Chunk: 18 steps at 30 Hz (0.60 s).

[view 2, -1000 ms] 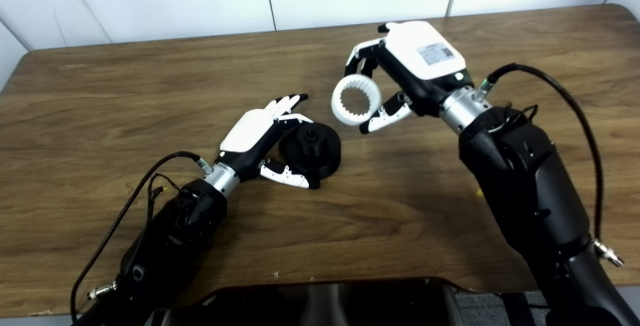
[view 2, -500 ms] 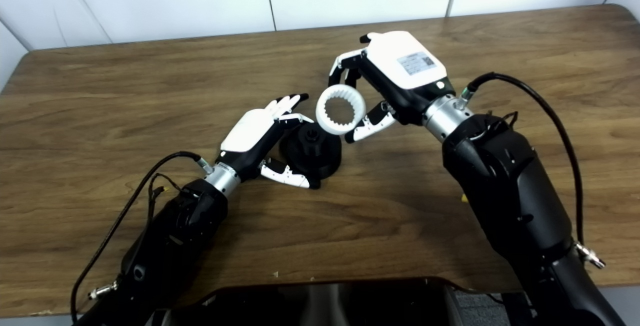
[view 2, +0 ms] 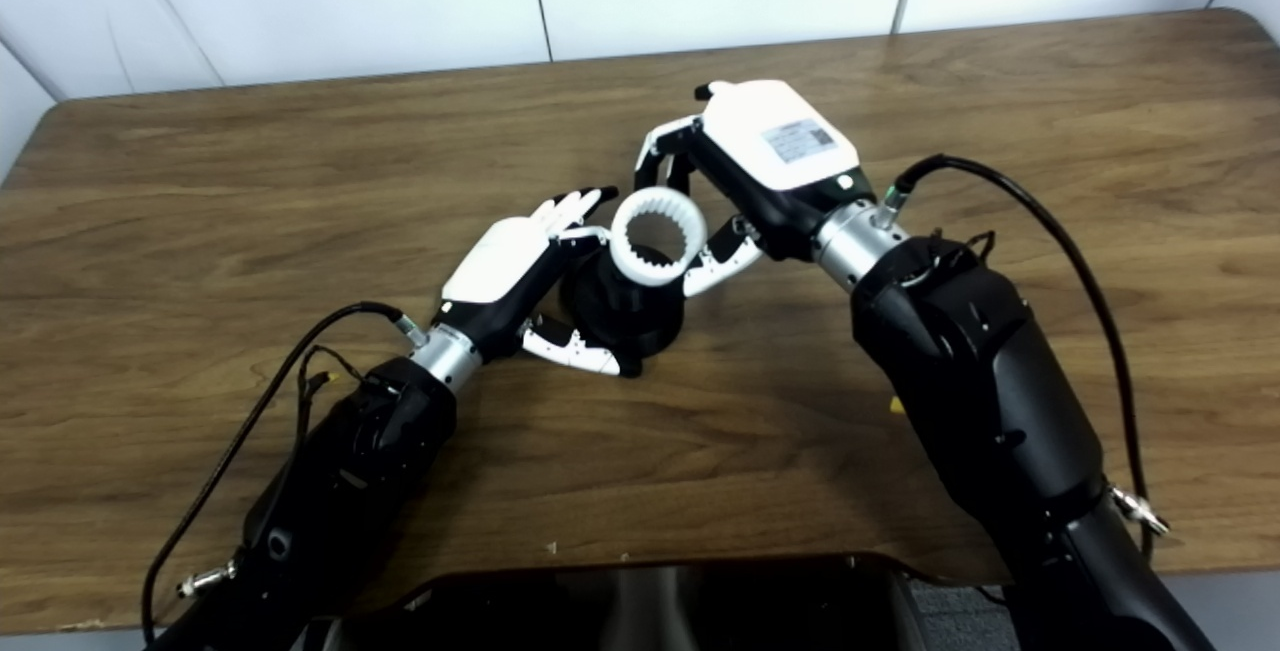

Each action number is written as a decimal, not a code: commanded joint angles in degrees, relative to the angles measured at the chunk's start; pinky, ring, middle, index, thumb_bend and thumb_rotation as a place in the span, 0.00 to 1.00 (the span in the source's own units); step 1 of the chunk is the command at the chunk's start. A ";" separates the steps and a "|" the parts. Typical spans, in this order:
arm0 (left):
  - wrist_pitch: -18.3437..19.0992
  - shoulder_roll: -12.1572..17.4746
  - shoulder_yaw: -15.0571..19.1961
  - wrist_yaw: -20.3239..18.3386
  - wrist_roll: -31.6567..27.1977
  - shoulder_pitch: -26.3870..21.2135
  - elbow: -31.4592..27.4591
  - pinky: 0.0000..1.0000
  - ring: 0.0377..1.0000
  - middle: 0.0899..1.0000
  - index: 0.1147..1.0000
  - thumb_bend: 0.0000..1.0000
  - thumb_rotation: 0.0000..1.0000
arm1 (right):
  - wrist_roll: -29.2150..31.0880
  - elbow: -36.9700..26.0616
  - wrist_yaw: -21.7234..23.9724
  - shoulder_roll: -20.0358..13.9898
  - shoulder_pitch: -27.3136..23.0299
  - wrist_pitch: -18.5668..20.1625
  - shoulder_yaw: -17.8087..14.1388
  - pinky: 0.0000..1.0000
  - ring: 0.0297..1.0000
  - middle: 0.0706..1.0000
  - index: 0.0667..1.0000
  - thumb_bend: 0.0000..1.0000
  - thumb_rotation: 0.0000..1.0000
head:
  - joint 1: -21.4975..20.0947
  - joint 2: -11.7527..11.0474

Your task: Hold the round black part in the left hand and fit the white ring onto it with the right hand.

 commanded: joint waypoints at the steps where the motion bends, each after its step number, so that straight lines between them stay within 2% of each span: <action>1: 1.10 -0.44 -1.40 -1.54 2.56 -0.80 0.55 1.00 1.00 1.00 0.63 1.00 0.38 | -0.34 -0.44 -0.86 0.56 -2.67 -0.62 -0.32 0.91 0.63 0.45 0.45 0.52 0.16 | -0.05 0.01; 18: 1.23 -0.46 -1.38 -1.55 2.55 -0.76 0.32 1.00 1.00 1.00 0.63 1.00 0.38 | -1.23 3.81 -1.67 1.46 -2.16 -1.73 2.27 0.90 0.64 0.48 0.45 0.52 0.16 | 0.25 0.19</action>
